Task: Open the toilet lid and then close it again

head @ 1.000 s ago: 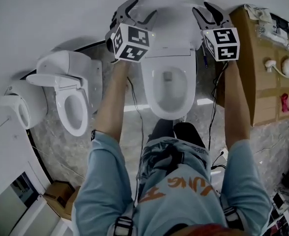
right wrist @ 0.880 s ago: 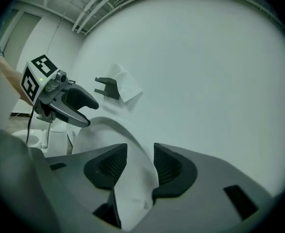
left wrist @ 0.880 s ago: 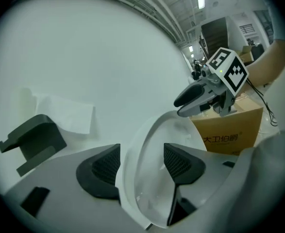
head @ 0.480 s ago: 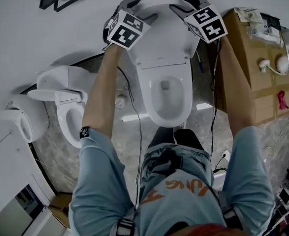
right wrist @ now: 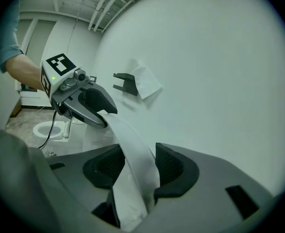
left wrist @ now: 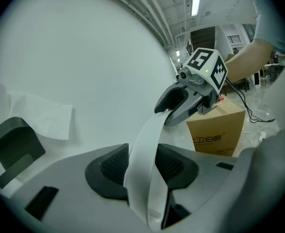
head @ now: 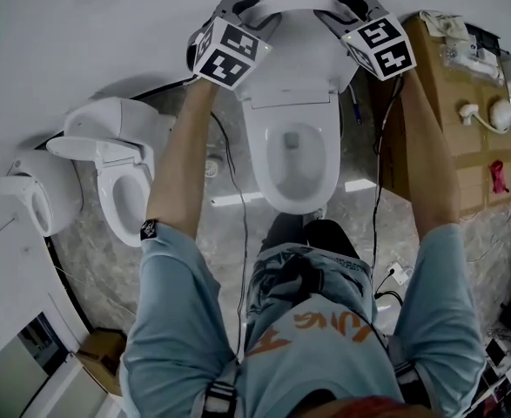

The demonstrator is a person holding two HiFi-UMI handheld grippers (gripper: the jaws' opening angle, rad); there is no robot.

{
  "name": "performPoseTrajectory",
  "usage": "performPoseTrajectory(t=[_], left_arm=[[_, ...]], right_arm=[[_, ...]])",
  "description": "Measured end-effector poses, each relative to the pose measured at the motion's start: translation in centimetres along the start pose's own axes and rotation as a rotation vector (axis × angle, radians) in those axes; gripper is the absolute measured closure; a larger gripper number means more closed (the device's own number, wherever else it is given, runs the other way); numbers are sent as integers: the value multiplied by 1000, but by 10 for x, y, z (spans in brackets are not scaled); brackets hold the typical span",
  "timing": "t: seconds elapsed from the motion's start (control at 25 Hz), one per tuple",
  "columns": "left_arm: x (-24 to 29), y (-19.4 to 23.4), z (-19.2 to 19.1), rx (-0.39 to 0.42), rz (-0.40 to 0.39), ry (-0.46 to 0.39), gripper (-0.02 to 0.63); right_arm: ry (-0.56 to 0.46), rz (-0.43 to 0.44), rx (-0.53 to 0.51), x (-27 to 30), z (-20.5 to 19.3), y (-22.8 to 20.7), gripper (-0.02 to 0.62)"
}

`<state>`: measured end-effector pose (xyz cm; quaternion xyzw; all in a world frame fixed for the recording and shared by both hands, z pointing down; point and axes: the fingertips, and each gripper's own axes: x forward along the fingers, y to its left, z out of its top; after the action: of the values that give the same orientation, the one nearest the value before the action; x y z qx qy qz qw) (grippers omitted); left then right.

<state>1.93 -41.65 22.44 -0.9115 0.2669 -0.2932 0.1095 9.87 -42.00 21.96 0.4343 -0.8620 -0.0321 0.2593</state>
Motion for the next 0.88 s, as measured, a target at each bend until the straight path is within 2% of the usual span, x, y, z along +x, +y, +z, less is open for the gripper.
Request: performPoseTrajectory(t=[0.2,0.4,0.88], left_arm=[[-24,-31,1,24,12,11,434],[-47,-66,3,88,36,56,433],[-111,-160,-12,114,33,102,394]], right_arm=[[3,38,-56,-29,-1,29,385],[-1,62,-99,-64,-7,57,380],[27,123,-268,-141,-34,146,375]])
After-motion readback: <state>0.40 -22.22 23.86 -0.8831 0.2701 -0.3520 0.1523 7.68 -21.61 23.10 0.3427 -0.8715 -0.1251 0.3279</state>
